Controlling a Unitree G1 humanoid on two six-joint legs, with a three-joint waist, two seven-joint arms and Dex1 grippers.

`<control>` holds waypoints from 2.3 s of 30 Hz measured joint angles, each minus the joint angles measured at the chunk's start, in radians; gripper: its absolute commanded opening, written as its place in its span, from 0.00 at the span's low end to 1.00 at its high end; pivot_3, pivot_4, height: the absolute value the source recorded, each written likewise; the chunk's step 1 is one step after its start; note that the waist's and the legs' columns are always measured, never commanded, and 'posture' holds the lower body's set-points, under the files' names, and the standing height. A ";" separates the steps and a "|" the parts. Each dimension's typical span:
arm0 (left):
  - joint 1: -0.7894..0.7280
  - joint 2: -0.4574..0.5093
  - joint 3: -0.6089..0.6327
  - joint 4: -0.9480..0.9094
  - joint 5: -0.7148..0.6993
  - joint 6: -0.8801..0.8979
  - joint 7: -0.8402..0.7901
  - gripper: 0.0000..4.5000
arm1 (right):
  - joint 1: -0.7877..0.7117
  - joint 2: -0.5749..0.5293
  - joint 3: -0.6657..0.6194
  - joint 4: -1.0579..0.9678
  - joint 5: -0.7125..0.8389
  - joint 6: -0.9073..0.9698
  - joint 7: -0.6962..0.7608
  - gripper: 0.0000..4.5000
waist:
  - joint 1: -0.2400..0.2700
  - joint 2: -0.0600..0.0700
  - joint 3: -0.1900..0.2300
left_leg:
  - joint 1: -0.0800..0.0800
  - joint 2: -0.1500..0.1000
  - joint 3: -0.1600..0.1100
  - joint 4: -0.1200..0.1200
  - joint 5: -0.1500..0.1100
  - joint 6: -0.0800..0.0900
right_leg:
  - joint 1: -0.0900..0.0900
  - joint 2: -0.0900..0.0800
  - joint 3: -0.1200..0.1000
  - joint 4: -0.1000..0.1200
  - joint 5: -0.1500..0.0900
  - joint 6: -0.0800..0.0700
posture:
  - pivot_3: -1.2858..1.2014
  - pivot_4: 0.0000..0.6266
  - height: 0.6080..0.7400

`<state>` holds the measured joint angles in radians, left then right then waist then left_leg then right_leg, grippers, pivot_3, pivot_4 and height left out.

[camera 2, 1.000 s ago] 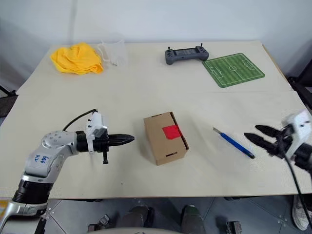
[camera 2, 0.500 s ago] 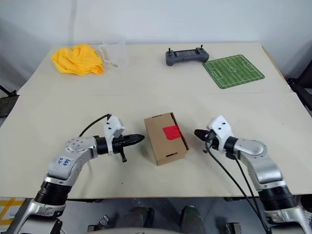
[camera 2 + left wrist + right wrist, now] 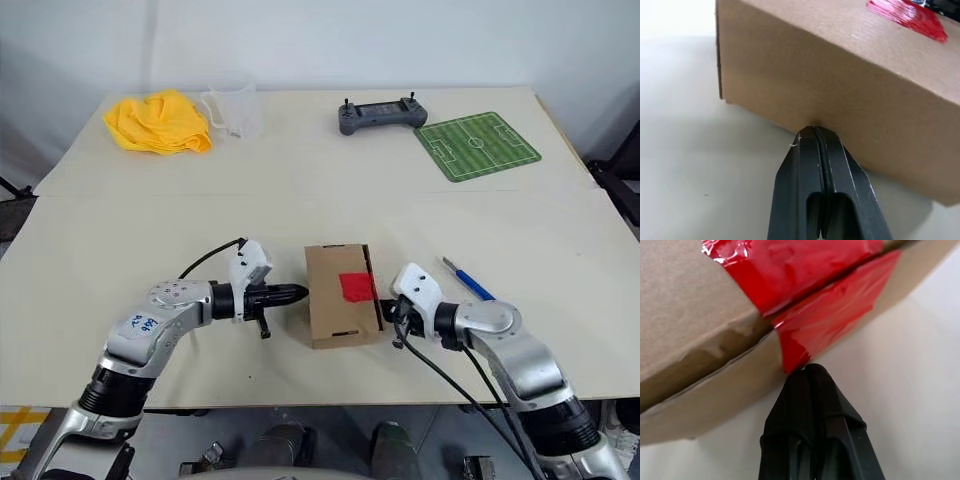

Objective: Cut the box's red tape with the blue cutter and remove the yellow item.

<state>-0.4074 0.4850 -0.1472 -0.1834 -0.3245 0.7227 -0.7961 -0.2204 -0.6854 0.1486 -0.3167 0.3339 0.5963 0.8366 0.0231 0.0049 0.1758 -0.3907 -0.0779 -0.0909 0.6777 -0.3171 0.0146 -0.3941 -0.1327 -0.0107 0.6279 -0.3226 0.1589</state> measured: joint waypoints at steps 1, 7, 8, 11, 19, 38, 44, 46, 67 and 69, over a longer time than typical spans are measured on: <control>0.000 0.004 0.000 -0.004 -0.001 0.007 -0.005 0.00 | 0.003 0.000 0.000 -0.017 0.000 0.021 -0.012 0.00 | 0.000 0.000 0.000 | 0.000 0.000 0.000 0.000 0.000 0.000 | 0.000 0.000 0.000 0.000 0.000 0.000 | 0.52 0.24 1.00; 0.000 0.054 -0.017 -0.012 -0.008 0.029 -0.048 0.00 | 0.022 -0.003 -0.028 -0.042 0.003 0.048 -0.056 0.00 | 0.001 0.000 0.000 | 0.000 0.000 0.000 0.000 0.000 0.000 | 0.000 0.000 0.000 0.000 0.000 0.000 | 0.52 0.24 1.00; -0.003 0.095 -0.026 -0.012 -0.007 0.025 -0.075 0.00 | 0.037 -0.016 -0.061 -0.062 0.026 0.074 -0.054 0.04 | 0.002 0.000 0.000 | 0.000 0.000 0.000 -0.001 0.000 0.000 | 0.000 0.000 0.000 0.000 0.000 0.000 | 0.52 0.24 1.00; -0.050 0.227 -0.021 0.018 -0.009 0.014 -0.173 0.00 | 0.049 -0.068 -0.238 -0.138 0.182 0.258 -0.053 0.20 | 0.001 0.000 0.000 | 0.000 0.000 0.000 -0.001 0.000 0.000 | 0.000 0.000 0.000 -0.001 0.000 -0.001 | 0.52 0.24 1.00; -0.243 0.213 0.012 -0.027 -0.209 0.067 -0.398 0.00 | -0.207 -0.033 -0.545 -0.207 0.647 0.953 -0.222 0.79 | 0.001 0.000 0.000 | 0.000 0.001 -0.003 -0.003 0.000 -0.001 | 0.001 -0.001 0.001 -0.002 0.000 -0.002 | 0.52 0.24 1.00; -0.286 0.049 -0.185 0.046 -0.009 -0.024 -0.230 0.00 | -0.309 0.068 -0.441 0.031 1.022 1.013 -0.904 1.00 | -0.001 -0.001 0.001 | 0.000 0.000 -0.001 -0.009 0.001 0.000 | -0.001 -0.001 -0.001 -0.001 0.000 -0.002 | 0.52 0.24 1.00; -0.286 0.049 -0.185 0.046 0.000 -0.037 -0.230 0.00 | -0.304 0.029 -0.405 0.026 1.021 1.012 -0.912 1.00 | -0.002 -0.001 0.001 | 0.000 0.000 -0.001 -0.009 0.001 0.000 | -0.001 -0.001 -0.001 -0.001 0.000 -0.002 | 0.52 0.24 1.00; -0.286 0.049 -0.185 0.046 0.002 -0.040 -0.229 0.00 | -0.305 0.006 -0.390 0.012 1.010 1.007 -0.907 1.00 | -0.001 -0.001 0.001 | 0.000 0.000 -0.001 -0.009 0.001 0.000 | -0.001 -0.001 -0.002 -0.001 0.000 -0.002 | 0.52 0.24 1.00; -0.256 0.041 -0.192 0.026 0.014 -0.045 -0.223 0.00 | -0.332 -0.090 -0.273 0.003 0.764 0.991 -0.780 1.00 | 0.004 -0.003 0.000 | 0.001 -0.001 -0.002 -0.009 0.002 0.001 | 0.001 -0.001 -0.001 -0.001 0.000 -0.002 | 0.52 0.24 1.00; -0.250 0.043 -0.190 0.020 0.014 -0.046 -0.224 0.00 | -0.303 -0.121 -0.275 0.004 0.723 0.982 -0.757 1.00 | 0.002 -0.003 0.000 | 0.001 -0.001 -0.002 -0.010 0.002 0.001 | 0.001 -0.001 -0.001 -0.001 0.000 -0.002 | 0.52 0.24 1.00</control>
<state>-0.6569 0.5277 -0.3371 -0.1632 -0.3108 0.6767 -1.0198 -0.5238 -0.8060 -0.1268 -0.3122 1.0572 1.5783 0.0797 0.0247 0.0022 0.1756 -0.3897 -0.0791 -0.0927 0.6675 -0.3150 0.0153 -0.3931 -0.1341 -0.0120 0.6264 -0.3228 0.1571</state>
